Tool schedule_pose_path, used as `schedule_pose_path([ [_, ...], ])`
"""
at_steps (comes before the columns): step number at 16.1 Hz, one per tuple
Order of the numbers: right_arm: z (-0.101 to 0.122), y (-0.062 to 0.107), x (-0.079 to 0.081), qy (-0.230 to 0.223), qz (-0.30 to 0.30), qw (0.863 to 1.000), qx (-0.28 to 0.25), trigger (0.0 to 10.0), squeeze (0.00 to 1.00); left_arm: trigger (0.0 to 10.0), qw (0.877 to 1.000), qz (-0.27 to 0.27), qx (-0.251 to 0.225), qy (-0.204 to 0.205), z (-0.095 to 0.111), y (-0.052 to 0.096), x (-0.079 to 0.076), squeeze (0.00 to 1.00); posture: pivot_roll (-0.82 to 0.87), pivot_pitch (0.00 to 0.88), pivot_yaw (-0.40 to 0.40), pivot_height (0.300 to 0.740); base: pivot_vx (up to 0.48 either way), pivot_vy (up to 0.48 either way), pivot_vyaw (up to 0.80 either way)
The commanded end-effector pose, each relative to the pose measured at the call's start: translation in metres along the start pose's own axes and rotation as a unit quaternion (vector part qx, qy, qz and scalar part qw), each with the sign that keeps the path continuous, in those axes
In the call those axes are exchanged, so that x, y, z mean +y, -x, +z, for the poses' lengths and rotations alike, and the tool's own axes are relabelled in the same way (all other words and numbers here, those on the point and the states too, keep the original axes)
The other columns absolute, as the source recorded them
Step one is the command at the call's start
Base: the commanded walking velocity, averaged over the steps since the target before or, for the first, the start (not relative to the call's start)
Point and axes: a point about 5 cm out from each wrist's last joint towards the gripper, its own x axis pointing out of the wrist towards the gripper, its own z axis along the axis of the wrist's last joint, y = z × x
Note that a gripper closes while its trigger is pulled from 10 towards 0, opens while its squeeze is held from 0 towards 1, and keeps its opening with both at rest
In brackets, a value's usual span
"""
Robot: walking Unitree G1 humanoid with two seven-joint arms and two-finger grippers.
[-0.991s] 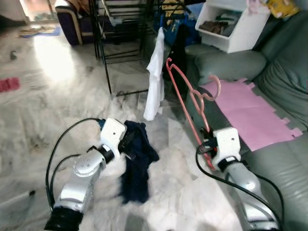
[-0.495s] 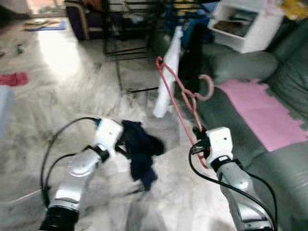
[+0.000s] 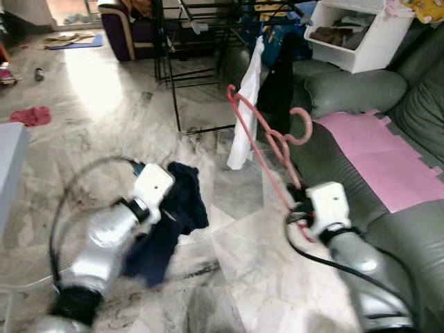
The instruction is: Hang hanger
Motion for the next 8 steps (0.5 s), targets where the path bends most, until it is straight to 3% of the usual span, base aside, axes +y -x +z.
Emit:
schedule_pose_path([
  [1,0.001,0.001,-0.016,0.011,-0.008,1.0,0.006,10.0,0.0,10.0,0.998,-0.019,-0.008,-0.054,0.007,-0.003,0.007,0.0,0.03,0.051,-0.056,0.74,0.0,0.0,0.0],
  [2,-0.004,0.008,-0.035,0.011,-0.002,1.0,0.027,10.0,0.0,10.0,0.994,-0.046,0.013,-0.098,0.006,-0.003,0.019,0.0,0.03,0.05,-0.055,0.74,0.0,0.0,0.0],
  [3,-0.007,0.013,-0.046,0.034,0.021,0.998,0.047,10.0,0.0,10.0,0.991,-0.059,0.022,-0.114,0.007,-0.003,0.025,0.0,0.02,0.05,-0.053,0.74,0.0,0.0,0.0],
  [6,-0.005,0.02,-0.051,0.059,0.103,0.99,0.07,10.0,0.0,10.0,0.989,-0.076,0.013,-0.13,0.009,-0.007,0.026,0.0,0.02,0.052,-0.046,0.74,0.0,0.0,0.0],
  [8,0.003,0.029,-0.05,0.076,0.191,0.975,0.082,10.0,0.0,10.0,0.982,-0.091,0.001,-0.167,0.008,-0.01,0.023,0.0,0.01,0.054,-0.04,0.74,0.0,0.0,0.0],
])
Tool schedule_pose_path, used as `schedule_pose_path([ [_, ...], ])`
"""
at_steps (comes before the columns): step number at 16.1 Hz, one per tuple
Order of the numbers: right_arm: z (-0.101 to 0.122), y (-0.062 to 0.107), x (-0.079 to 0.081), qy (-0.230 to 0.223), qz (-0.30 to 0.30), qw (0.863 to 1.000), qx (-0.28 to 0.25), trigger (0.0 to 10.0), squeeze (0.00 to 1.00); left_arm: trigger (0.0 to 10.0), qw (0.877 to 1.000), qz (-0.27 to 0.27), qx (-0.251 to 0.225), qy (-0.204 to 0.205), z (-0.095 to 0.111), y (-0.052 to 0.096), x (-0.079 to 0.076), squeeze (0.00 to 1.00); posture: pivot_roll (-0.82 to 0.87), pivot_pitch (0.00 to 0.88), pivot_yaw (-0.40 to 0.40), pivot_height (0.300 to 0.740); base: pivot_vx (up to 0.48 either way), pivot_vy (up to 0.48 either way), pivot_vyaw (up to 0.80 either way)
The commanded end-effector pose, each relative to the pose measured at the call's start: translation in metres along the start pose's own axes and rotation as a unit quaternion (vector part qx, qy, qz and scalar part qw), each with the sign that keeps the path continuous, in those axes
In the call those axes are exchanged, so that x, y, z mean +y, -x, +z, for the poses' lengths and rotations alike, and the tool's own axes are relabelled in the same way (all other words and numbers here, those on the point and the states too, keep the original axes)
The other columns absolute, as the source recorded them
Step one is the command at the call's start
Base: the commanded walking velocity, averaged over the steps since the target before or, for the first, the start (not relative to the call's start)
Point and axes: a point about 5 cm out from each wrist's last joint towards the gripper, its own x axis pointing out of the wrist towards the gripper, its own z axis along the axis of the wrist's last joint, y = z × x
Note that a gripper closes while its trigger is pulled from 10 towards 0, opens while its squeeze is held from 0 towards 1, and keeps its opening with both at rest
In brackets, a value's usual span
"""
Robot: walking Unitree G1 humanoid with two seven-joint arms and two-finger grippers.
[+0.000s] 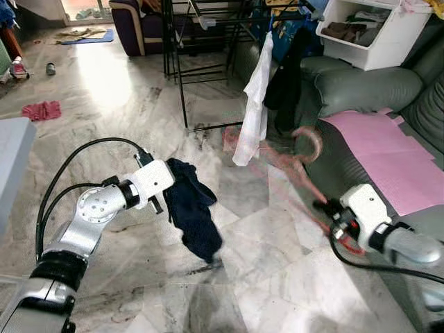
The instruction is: Hang hanger
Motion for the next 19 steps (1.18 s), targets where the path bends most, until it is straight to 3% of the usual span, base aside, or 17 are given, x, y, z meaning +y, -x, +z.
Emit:
schedule_pose_path([
  [1,0.007,0.004,0.003,0.01,0.051,0.999,-0.001,10.0,0.0,10.0,0.999,-0.007,-0.013,-0.047,0.005,-0.001,0.005,0.0,0.01,0.053,-0.038,0.74,0.0,0.0,0.0],
  [2,0.008,0.007,0.003,0.01,0.065,0.998,0.004,10.0,0.0,10.0,0.998,-0.01,-0.013,-0.057,0.005,-0.001,0.006,0.0,0.01,0.053,-0.038,0.74,0.0,0.0,0.0],
  [3,0.008,0.014,0.0,0.014,0.097,0.995,0.021,10.0,0.0,10.0,0.993,-0.041,0.014,-0.114,0.0,0.0,0.005,0.0,0.01,0.049,-0.032,0.74,0.0,0.0,0.0],
  [5,0.005,0.027,-0.001,0.013,0.147,0.988,0.051,10.0,0.0,10.0,0.981,-0.081,0.041,-0.172,-0.007,0.003,0.003,0.0,0.01,0.052,-0.027,0.74,0.0,0.0,0.0],
  [7,-0.001,0.045,-0.006,0.009,0.183,0.979,0.091,10.0,0.0,10.0,0.975,-0.093,0.05,-0.194,-0.012,0.007,0.008,0.0,0.01,0.051,-0.025,0.74,0.0,0.0,0.0],
  [9,0.001,0.047,-0.01,0.011,0.182,0.978,0.099,10.0,0.0,10.0,0.971,-0.09,0.054,-0.214,-0.013,0.006,0.013,0.0,0.01,0.05,-0.021,0.74,0.0,0.0,0.0],
  [13,-0.009,0.042,0.004,-0.035,0.212,0.971,0.102,10.0,0.0,10.0,0.97,-0.072,-0.025,-0.232,0.011,-0.004,0.018,0.0,0.02,0.047,-0.017,0.74,0.0,0.0,0.0],
  [19,-0.024,0.036,0.003,-0.049,0.189,0.974,0.113,10.0,0.0,10.0,0.965,-0.073,-0.108,-0.229,0.029,-0.006,0.009,0.0,0.03,0.052,-0.027,0.74,0.0,0.0,0.0],
])
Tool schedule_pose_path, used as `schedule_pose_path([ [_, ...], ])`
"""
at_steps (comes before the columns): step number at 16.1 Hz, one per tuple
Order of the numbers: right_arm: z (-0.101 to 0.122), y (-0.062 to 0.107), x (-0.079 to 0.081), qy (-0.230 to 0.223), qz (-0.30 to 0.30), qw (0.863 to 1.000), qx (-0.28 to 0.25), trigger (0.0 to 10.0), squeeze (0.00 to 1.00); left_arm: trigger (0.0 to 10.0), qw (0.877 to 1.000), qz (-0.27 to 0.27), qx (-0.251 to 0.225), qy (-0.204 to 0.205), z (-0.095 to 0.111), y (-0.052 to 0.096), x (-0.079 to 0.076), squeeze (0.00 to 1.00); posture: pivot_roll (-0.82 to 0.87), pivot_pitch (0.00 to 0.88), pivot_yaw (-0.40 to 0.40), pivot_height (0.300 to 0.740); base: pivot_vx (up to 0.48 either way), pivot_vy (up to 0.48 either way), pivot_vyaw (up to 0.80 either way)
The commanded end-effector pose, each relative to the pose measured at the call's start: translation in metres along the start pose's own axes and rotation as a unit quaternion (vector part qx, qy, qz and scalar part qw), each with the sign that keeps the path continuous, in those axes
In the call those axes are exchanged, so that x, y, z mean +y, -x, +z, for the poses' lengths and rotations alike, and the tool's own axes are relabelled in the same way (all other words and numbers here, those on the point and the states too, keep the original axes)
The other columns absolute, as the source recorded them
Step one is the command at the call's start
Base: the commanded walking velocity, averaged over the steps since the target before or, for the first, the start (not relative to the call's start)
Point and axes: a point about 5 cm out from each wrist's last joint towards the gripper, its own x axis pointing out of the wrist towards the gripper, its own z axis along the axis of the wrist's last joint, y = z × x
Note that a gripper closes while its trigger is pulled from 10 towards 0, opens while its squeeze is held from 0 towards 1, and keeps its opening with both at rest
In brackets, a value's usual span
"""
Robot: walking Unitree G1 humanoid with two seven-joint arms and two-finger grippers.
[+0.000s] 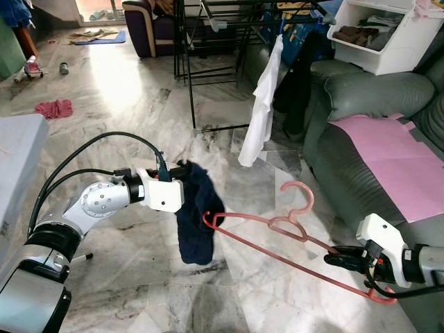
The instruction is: Hang hanger
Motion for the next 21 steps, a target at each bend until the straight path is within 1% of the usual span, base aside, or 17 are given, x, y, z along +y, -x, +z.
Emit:
schedule_pose_path([
  [1,0.003,-0.002,-0.005,0.008,-0.017,1.0,-0.003,10.0,0.0,10.0,0.999,0.012,-0.028,-0.011,0.008,-0.001,0.005,0.0,0.04,0.053,-0.029,0.74,0.0,0.0,0.0],
  [3,-0.001,-0.011,-0.016,-0.002,-0.076,0.997,-0.008,10.0,0.0,10.0,0.998,0.025,-0.059,-0.013,0.016,-0.003,0.006,0.0,0.04,0.055,-0.034,0.74,0.0,0.0,0.0],
  [4,-0.004,-0.015,-0.023,-0.048,-0.118,0.992,-0.019,10.0,0.0,10.0,0.996,0.036,-0.076,-0.016,0.022,-0.004,0.009,0.0,0.04,0.056,-0.036,0.74,0.0,0.0,0.0],
  [5,-0.001,-0.02,-0.027,-0.132,-0.141,0.979,-0.067,10.0,0.0,10.0,0.994,0.061,-0.093,-0.005,0.027,-0.005,0.014,0.0,0.04,0.055,-0.039,0.74,0.0,0.0,0.0],
  [6,0.003,-0.024,-0.03,-0.207,-0.158,0.959,-0.113,10.0,0.0,10.0,0.99,0.088,-0.11,0.004,0.033,-0.006,0.019,0.0,0.04,0.058,-0.041,0.74,0.0,0.0,0.0],
  [8,-0.007,-0.036,-0.036,-0.314,-0.216,0.917,-0.119,10.0,0.0,10.0,0.981,0.118,-0.153,0.001,0.053,-0.011,0.026,0.0,0.05,0.062,-0.043,0.74,0.0,0.0,0.0],
  [9,-0.005,-0.043,-0.037,-0.34,-0.225,0.904,-0.129,10.0,0.0,10.0,0.978,0.114,-0.172,0.007,0.063,-0.015,0.022,0.0,0.05,0.062,-0.044,0.74,0.0,0.0,0.0],
  [10,0.003,-0.05,-0.037,-0.36,-0.222,0.894,-0.15,10.0,0.0,10.0,0.975,0.115,-0.189,0.006,0.071,-0.019,0.018,0.0,0.05,0.062,-0.043,0.74,0.0,0.0,0.0],
  [12,0.016,-0.056,-0.038,-0.374,-0.213,0.886,-0.172,10.0,0.0,10.0,0.975,0.102,-0.199,0.017,0.076,-0.025,0.008,0.0,0.05,0.061,-0.044,0.74,0.0,0.0,0.0],
  [13,0.036,-0.064,-0.031,-0.375,-0.166,0.891,-0.193,10.0,0.0,10.0,0.978,0.064,-0.2,0.001,0.079,-0.032,-0.007,0.0,0.05,0.06,-0.049,0.74,0.0,0.0,0.0],
  [14,0.04,-0.065,-0.029,-0.37,-0.155,0.895,-0.196,10.0,0.0,10.0,0.979,0.051,-0.199,0.004,0.079,-0.034,-0.011,0.0,0.05,0.061,-0.051,0.74,0.0,0.0,0.0],
  [15,0.041,-0.065,-0.032,-0.386,-0.162,0.885,-0.205,10.0,0.0,10.0,0.98,0.028,-0.197,0.005,0.08,-0.037,-0.016,0.0,0.05,0.063,-0.052,0.74,0.0,0.0,0.0],
  [17,0.058,-0.065,-0.039,-0.454,-0.158,0.834,-0.271,10.0,0.0,10.0,0.98,-0.011,-0.198,0.02,0.085,-0.044,-0.032,0.0,0.05,0.062,-0.052,0.74,0.0,0.0,0.0],
  [18,0.069,-0.066,-0.036,-0.46,-0.138,0.825,-0.296,10.0,0.0,10.0,0.98,-0.027,-0.196,0.026,0.085,-0.046,-0.039,0.0,0.05,0.063,-0.051,0.74,0.0,0.0,0.0],
  [19,0.075,-0.067,-0.034,-0.459,-0.128,0.824,-0.308,10.0,0.0,10.0,0.98,-0.035,-0.194,0.027,0.085,-0.047,-0.043,0.0,0.05,0.063,-0.051,0.74,0.0,0.0,0.0],
  [20,0.105,-0.072,-0.017,-0.459,-0.055,0.811,-0.358,10.0,0.0,10.0,0.982,-0.034,-0.185,0.01,0.083,-0.049,-0.051,0.0,0.04,0.063,-0.052,0.74,0.0,0.0,0.0],
  [21,0.108,-0.072,-0.019,-0.453,-0.076,0.808,-0.369,10.0,0.0,10.0,0.983,-0.023,-0.18,0.002,0.081,-0.049,-0.05,0.0,0.04,0.062,-0.053,0.74,0.0,0.0,0.0],
])
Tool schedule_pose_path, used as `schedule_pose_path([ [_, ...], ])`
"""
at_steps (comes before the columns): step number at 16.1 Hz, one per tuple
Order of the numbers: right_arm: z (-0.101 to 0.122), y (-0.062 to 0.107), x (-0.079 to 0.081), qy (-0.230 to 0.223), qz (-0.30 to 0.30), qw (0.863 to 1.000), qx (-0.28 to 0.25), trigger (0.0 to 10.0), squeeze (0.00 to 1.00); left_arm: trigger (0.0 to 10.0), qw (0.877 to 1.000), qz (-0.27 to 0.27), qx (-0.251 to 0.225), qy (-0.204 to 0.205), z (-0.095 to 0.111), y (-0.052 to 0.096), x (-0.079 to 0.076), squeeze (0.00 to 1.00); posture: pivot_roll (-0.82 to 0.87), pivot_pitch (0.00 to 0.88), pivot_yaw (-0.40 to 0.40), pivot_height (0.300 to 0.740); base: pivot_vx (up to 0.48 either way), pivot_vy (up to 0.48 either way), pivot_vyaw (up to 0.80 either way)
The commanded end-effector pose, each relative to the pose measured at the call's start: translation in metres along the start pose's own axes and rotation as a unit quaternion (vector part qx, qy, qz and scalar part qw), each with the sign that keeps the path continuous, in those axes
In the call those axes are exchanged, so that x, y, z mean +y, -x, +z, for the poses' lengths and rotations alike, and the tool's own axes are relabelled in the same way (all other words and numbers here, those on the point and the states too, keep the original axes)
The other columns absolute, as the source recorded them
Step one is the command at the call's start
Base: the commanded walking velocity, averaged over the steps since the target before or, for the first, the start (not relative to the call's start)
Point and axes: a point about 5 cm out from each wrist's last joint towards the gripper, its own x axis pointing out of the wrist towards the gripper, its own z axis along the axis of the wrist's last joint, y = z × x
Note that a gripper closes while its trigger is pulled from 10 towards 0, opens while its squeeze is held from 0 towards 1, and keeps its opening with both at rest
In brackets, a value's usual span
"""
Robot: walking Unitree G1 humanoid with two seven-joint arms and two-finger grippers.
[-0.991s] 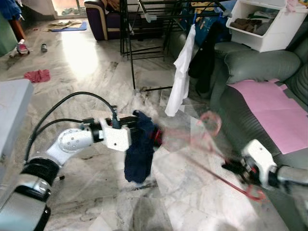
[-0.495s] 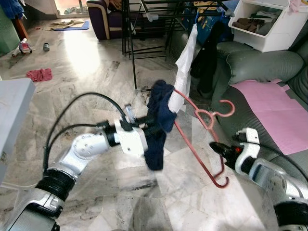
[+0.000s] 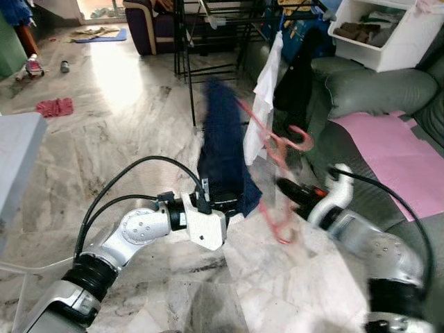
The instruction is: Hang hanger
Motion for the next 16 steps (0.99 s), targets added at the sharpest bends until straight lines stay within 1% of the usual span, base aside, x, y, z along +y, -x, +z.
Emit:
schedule_pose_path([
  [1,0.032,-0.001,0.005,-0.005,-0.022,0.995,-0.096,10.0,0.0,10.0,0.999,-0.039,-0.023,-0.015,0.007,-0.006,-0.014,0.0,0.04,0.063,-0.054,0.74,0.0,0.0,0.0],
  [2,0.031,-0.005,0.018,-0.043,0.015,0.995,-0.089,10.0,0.0,10.0,0.999,-0.035,-0.009,-0.006,0.004,-0.005,-0.017,0.0,0.05,0.063,-0.058,0.74,0.0,0.0,0.0],
  [3,0.026,-0.006,0.033,0.002,0.051,0.996,-0.071,10.0,0.0,10.0,1.0,-0.03,-0.002,-0.005,0.003,-0.005,-0.018,0.0,0.05,0.064,-0.061,0.74,0.0,0.0,0.0],
  [4,0.029,-0.007,0.039,0.026,0.052,0.994,-0.088,10.0,0.0,10.0,1.0,-0.027,0.005,-0.004,0.001,-0.005,-0.018,0.0,0.05,0.064,-0.064,0.74,0.0,0.0,0.0],
  [5,0.037,-0.008,0.037,0.011,0.024,0.992,-0.123,10.0,0.0,10.0,1.0,-0.023,0.013,-0.003,-0.001,-0.005,-0.018,0.0,0.05,0.064,-0.067,0.74,0.0,0.0,0.0],
  [6,0.051,-0.009,0.033,0.033,-0.007,0.987,-0.159,10.0,0.0,10.0,1.0,-0.019,0.021,-0.002,-0.003,-0.006,-0.019,0.0,0.05,0.063,-0.071,0.74,0.0,0.0,0.0],
  [7,0.058,-0.009,0.028,0.1,-0.049,0.978,-0.174,10.0,0.0,10.0,1.0,-0.015,0.023,0.002,-0.004,-0.007,-0.02,0.0,0.05,0.065,-0.073,0.74,0.0,0.0,0.0],
  [8,0.064,-0.007,0.019,0.101,-0.089,0.972,-0.192,10.0,0.0,10.0,1.0,-0.013,0.024,0.009,-0.003,-0.008,-0.022,0.0,0.05,0.064,-0.077,0.74,0.0,0.0,0.0],
  [9,0.072,-0.004,0.016,0.14,-0.114,0.961,-0.208,10.0,0.0,10.0,0.999,-0.014,0.027,0.018,-0.003,-0.009,-0.025,0.0,0.05,0.065,-0.077,0.74,0.0,0.0,0.0],
  [10,0.081,-0.001,0.017,0.21,-0.144,0.942,-0.218,10.0,0.0,10.0,0.999,-0.017,0.037,0.034,-0.005,-0.009,-0.033,0.0,0.05,0.065,-0.077,0.74,0.0,0.0,0.0],
  [11,0.087,-0.001,0.021,0.25,-0.149,0.929,-0.23,10.0,0.0,10.0,0.997,-0.014,0.051,0.052,-0.008,-0.009,-0.039,0.0,0.05,0.065,-0.077,0.74,0.0,0.0,0.0],
  [12,0.087,-0.002,0.022,0.26,-0.149,0.926,-0.229,10.0,0.0,10.0,0.997,-0.01,0.055,0.061,-0.009,-0.009,-0.04,0.0,0.04,0.066,-0.073,0.74,0.0,0.0,0.0],
  [13,0.079,-0.008,0.028,0.3,-0.14,0.916,-0.225,10.0,0.0,10.0,0.991,0.007,0.081,0.102,-0.014,-0.013,-0.048,0.0,0.04,0.065,-0.073,0.74,0.0,0.0,0.0],
  [15,0.068,-0.013,0.031,0.316,-0.131,0.914,-0.217,10.0,0.0,10.0,0.986,0.0,0.092,0.136,-0.016,-0.021,-0.057,0.0,0.04,0.063,-0.075,0.74,0.0,0.0,0.0],
  [16,0.063,-0.015,0.031,0.325,-0.129,0.912,-0.216,10.0,0.0,10.0,0.984,0.014,0.093,0.154,-0.015,-0.026,-0.058,0.3,0.04,0.063,-0.075,0.74,0.0,0.0,0.0],
])
